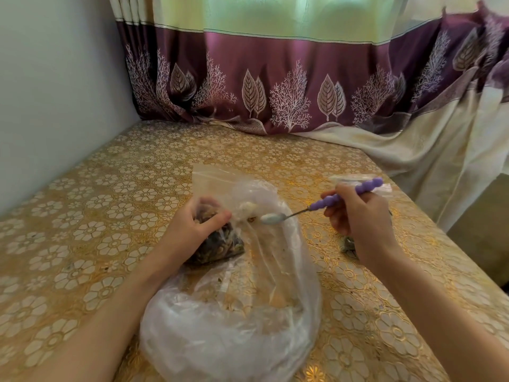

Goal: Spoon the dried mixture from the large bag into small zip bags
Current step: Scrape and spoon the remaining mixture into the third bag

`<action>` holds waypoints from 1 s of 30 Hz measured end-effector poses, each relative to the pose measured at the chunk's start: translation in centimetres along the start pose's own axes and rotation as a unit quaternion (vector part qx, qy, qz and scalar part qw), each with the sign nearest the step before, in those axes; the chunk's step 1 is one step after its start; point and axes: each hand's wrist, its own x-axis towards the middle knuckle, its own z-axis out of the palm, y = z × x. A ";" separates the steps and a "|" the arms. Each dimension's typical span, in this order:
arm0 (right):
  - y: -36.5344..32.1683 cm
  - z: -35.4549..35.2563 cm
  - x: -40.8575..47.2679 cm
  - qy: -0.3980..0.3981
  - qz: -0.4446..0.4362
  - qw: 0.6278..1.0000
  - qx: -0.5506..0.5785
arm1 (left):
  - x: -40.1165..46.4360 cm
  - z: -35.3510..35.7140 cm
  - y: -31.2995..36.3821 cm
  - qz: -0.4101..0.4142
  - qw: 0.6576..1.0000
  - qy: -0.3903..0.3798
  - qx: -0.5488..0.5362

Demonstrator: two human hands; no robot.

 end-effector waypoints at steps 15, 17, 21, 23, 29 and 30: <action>3.6 2.7 0.5 0.003 -0.012 0.998 -0.064 | 0.0 0.1 0.2 0.007 1.000 0.001 0.011; 3.7 2.7 0.6 -0.010 0.041 0.999 -0.012 | 0.0 0.1 0.2 0.006 1.000 0.002 0.006; 3.4 2.4 1.1 -0.037 0.147 0.986 0.072 | 0.1 0.1 0.1 0.007 1.000 0.002 0.007; 3.4 2.2 1.4 -0.051 0.181 0.977 0.097 | 0.2 0.1 0.1 0.007 1.000 0.002 0.008; 3.7 2.1 1.7 -0.074 0.252 0.952 0.158 | 0.2 0.0 0.0 0.012 1.000 0.005 0.008; 3.7 1.9 1.7 -0.067 0.252 0.953 0.152 | 0.2 0.1 0.0 0.013 1.000 0.005 0.011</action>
